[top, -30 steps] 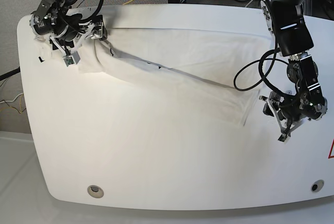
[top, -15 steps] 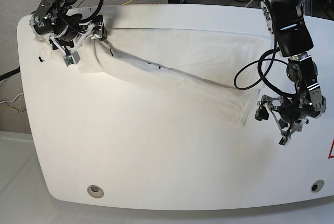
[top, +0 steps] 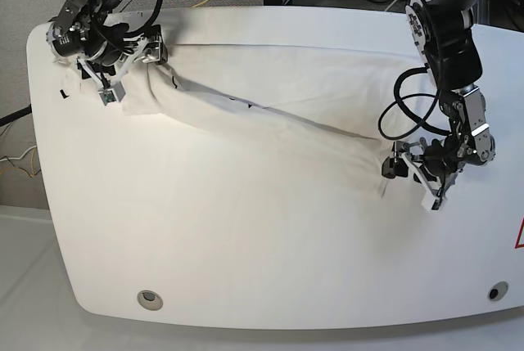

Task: Fold the T-shirt properly
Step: 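Move the open left gripper inward along the shirt strip and lower it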

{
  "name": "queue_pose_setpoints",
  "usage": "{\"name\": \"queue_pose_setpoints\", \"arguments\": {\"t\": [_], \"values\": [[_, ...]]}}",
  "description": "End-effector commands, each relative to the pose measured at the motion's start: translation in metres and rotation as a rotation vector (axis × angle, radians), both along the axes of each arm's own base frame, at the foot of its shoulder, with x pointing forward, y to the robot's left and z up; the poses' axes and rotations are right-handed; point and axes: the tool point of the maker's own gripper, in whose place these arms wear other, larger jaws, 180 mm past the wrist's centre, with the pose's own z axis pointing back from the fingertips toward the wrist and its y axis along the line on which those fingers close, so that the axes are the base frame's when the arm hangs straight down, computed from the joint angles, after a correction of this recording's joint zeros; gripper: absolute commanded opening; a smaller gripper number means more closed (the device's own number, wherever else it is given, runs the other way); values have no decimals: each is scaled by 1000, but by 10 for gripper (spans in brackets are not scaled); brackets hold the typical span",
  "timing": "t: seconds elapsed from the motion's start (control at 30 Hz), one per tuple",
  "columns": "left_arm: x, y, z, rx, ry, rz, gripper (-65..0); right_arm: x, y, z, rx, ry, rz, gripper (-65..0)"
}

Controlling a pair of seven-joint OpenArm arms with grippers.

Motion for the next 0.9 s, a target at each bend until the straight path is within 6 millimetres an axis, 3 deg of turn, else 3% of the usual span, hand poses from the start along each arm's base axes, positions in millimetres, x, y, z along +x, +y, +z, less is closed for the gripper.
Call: {"name": "queue_pose_setpoints", "arguments": {"t": [0.0, 0.53, 0.87], "values": [[3, -4, -1, -10, 10, -5, -157, 1, -6, 3, -24, 1, -1, -9], [11, -61, -8, -127, 14, -41, -157, 1, -6, 3, -24, 0, -1, -9], [8, -80, -11, -154, 25, -58, -160, 1, -7, 3, -24, 0, -2, -9]]}}
